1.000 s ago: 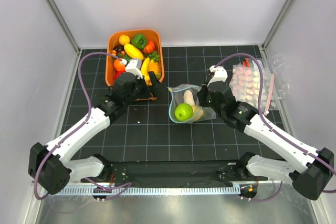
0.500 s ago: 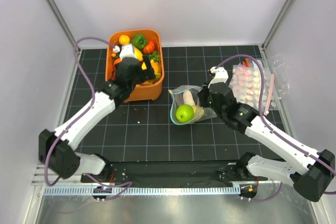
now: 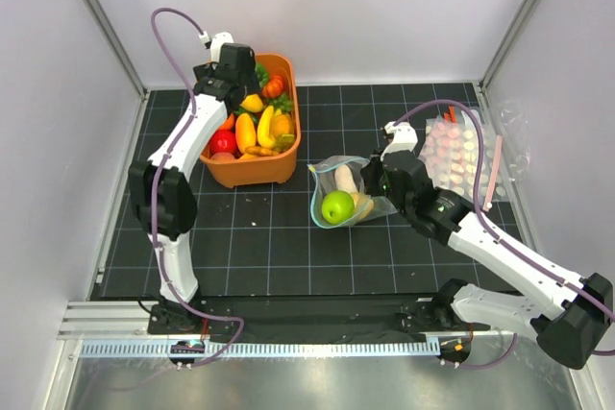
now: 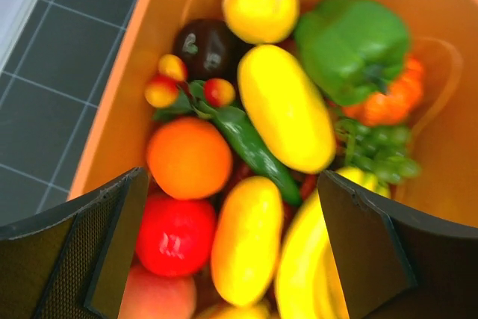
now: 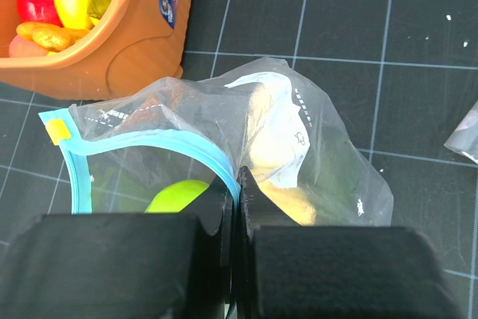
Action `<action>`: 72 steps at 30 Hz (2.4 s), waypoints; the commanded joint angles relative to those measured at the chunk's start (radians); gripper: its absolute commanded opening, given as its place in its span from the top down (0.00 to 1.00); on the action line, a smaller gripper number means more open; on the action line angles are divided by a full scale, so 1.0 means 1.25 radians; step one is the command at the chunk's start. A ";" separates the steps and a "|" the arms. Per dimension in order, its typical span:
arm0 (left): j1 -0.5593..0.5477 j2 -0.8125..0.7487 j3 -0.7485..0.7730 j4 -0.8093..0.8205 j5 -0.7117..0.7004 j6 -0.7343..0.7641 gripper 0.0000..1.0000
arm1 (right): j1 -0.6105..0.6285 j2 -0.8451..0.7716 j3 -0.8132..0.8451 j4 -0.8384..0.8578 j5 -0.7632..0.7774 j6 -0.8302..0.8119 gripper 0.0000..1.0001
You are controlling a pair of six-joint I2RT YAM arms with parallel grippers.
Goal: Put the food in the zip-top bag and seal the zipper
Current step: Pick up the fake fruit from the bin, then place the fake fruit in the zipper food storage bag.
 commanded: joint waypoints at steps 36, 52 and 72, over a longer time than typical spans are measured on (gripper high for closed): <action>0.134 0.302 0.249 -0.049 0.153 0.068 0.63 | -0.003 -0.046 -0.005 0.050 -0.004 0.040 0.99; 0.083 0.066 0.061 0.031 0.132 0.095 1.00 | -0.003 -0.067 -0.008 0.042 0.024 0.035 0.99; -0.075 -0.275 -0.147 0.033 0.174 0.127 1.00 | -0.004 -0.061 0.003 0.038 0.013 0.029 0.99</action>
